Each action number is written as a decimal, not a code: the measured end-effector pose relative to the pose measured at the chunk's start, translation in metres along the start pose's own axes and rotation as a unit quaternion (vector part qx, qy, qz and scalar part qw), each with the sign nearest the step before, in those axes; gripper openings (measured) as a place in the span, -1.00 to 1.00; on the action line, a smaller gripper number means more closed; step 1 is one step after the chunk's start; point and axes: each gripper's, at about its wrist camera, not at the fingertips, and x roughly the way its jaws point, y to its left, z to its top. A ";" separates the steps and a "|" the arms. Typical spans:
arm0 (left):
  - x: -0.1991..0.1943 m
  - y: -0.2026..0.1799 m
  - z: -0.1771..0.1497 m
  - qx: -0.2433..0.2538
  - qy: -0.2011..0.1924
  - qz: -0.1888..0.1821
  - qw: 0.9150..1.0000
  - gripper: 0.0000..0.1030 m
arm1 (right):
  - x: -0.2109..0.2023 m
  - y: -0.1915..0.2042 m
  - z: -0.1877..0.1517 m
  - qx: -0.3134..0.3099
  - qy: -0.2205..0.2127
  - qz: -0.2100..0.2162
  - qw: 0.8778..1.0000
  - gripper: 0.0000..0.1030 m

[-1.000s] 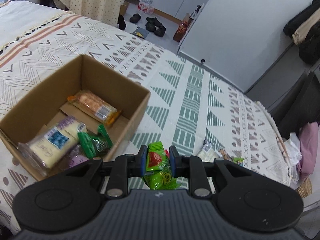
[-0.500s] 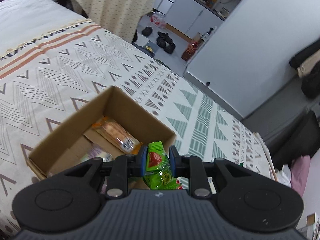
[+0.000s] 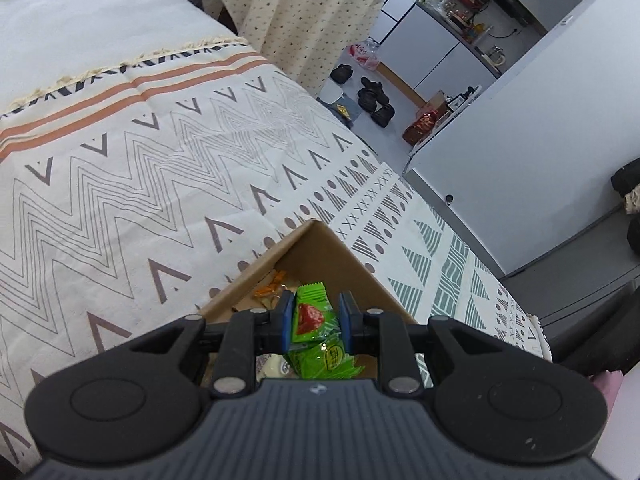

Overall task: Organize snacks
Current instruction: 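Carry the green pack and bun pack over the cardboard box with both grippers, then open both grippers to drop the green pack and bun pack into the box, then move both open grippers back over the remaining snacks, then grasp the white cream bar with the left gripper while the right gripper grasps the blue bag, then carry the white cream bar and blue bag over the box with both grippers, then open both grippers to drop the white bar and blue bag into the box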

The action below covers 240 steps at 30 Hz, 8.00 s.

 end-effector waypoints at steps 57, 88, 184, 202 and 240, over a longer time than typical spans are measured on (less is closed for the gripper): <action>0.018 -0.111 -0.101 0.210 0.022 -0.004 0.978 0.75 | -0.043 -0.128 -0.045 0.067 0.004 -0.101 0.993 1.00; 0.106 -0.184 -0.179 0.324 0.066 -0.055 0.942 0.73 | 0.008 -0.246 -0.087 0.208 0.024 -0.057 0.976 0.61; -0.040 -0.096 -0.065 0.197 0.019 -0.068 0.978 -0.10 | -0.068 -0.094 -0.020 0.129 -0.037 -0.013 0.991 -0.41; -0.023 -0.017 -0.022 0.106 0.033 -0.016 0.994 -0.10 | -0.024 -0.027 -0.015 0.111 -0.022 0.040 0.993 -0.41; 0.001 -0.011 -0.022 0.093 0.027 0.035 0.995 0.64 | 0.007 -0.020 -0.018 0.127 0.012 0.062 0.990 0.10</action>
